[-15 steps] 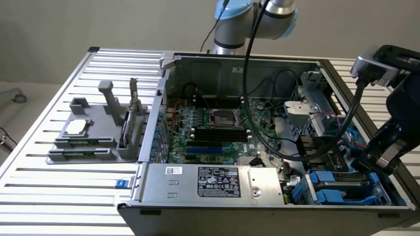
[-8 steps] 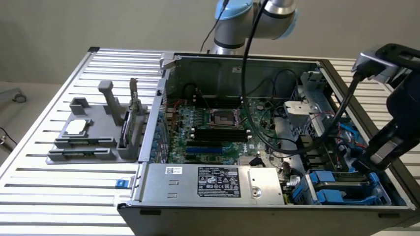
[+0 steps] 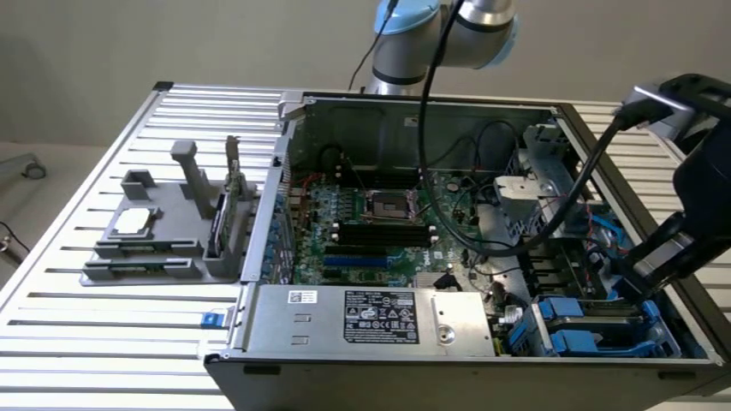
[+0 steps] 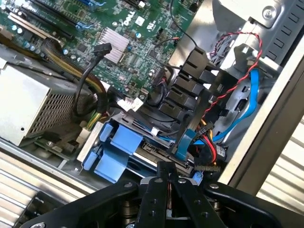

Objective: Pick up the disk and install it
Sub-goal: 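Insert the first disk wire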

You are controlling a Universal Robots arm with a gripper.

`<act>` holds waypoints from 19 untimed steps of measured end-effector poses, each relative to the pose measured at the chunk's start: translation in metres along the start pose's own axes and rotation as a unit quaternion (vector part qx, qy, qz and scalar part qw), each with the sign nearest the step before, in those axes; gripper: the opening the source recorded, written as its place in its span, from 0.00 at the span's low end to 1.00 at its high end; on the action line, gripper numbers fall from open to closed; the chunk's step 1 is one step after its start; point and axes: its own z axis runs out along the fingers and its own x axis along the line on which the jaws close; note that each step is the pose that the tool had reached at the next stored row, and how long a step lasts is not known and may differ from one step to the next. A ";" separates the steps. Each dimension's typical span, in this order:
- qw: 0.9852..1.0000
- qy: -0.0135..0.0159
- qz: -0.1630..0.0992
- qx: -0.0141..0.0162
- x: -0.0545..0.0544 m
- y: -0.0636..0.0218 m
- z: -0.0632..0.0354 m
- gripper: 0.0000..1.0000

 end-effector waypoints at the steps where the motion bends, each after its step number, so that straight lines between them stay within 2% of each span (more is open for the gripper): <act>1: 1.000 0.000 0.010 0.001 0.000 0.0000 0.0000 0.11; 5: 0.999 -0.001 0.046 0.003 0.000 0.0000 0.0000 0.11; 9: 0.997 -0.002 0.082 0.005 0.000 0.0000 0.0000 0.11; 14: 0.992 -0.003 0.127 0.008 0.000 0.0000 0.0000 0.11; 19: 0.985 -0.004 0.172 0.011 0.000 0.0000 0.0000 0.11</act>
